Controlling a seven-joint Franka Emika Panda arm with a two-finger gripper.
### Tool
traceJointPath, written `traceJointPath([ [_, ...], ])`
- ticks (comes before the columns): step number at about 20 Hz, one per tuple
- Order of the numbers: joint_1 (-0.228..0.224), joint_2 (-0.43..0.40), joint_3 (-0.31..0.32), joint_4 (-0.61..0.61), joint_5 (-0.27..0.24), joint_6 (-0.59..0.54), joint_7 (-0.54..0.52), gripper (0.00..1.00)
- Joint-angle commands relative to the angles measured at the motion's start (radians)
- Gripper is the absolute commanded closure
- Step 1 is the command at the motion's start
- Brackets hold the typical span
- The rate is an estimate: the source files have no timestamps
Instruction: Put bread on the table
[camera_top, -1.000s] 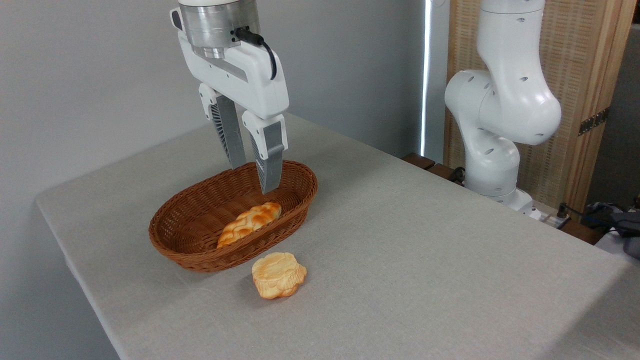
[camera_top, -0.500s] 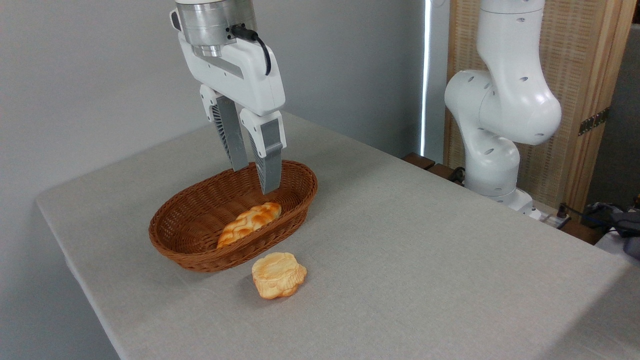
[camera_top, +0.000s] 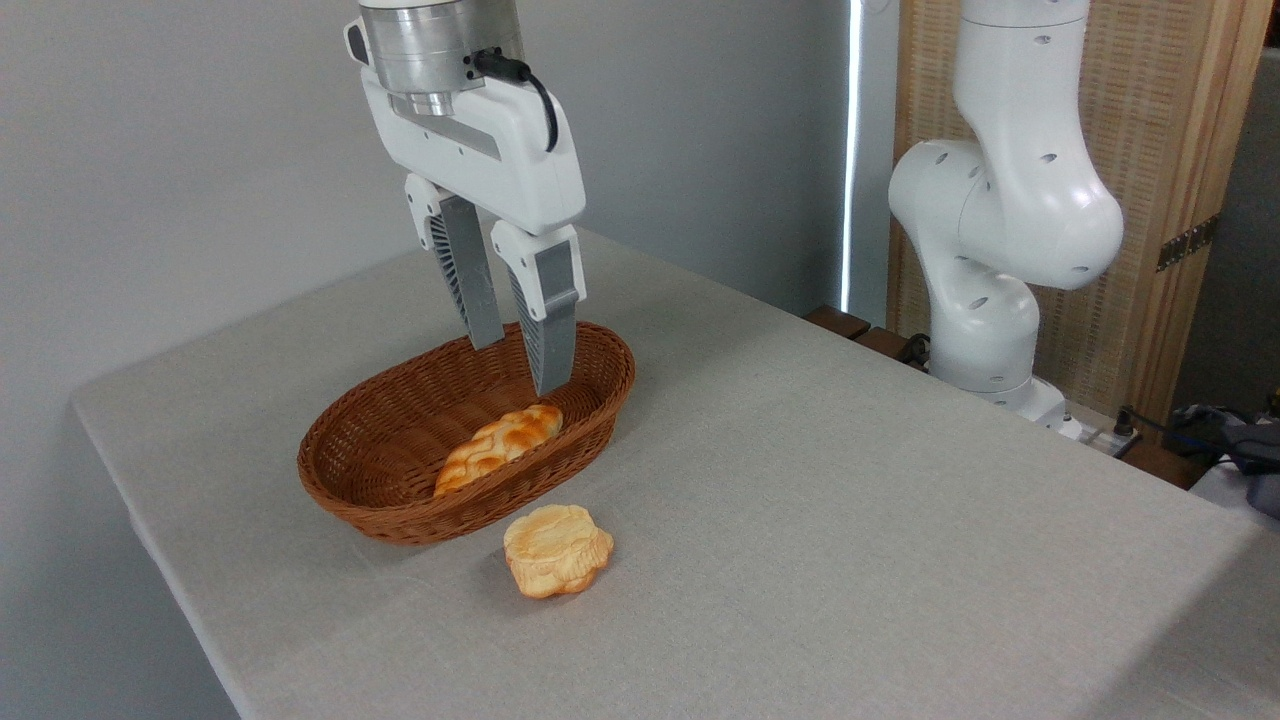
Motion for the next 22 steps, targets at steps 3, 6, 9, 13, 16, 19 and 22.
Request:
traceJointPath([
  [3,0.047,-0.007,-0.018,0.014,0.003,-0.025,0.004,0.00],
  [6,0.045,-0.003,-0.026,0.014,0.005,-0.025,-0.007,0.00],
  [9,0.045,0.000,-0.024,0.014,0.005,-0.025,-0.006,0.00],
  [13,0.045,-0.002,-0.023,0.014,0.000,-0.025,-0.006,0.00],
  [16,0.045,-0.005,-0.024,0.014,0.000,-0.025,-0.009,0.00],
  [19,0.045,-0.003,-0.023,0.014,0.000,-0.025,-0.009,0.00],
  [22,0.045,-0.005,-0.024,0.014,-0.003,-0.025,-0.009,0.00],
])
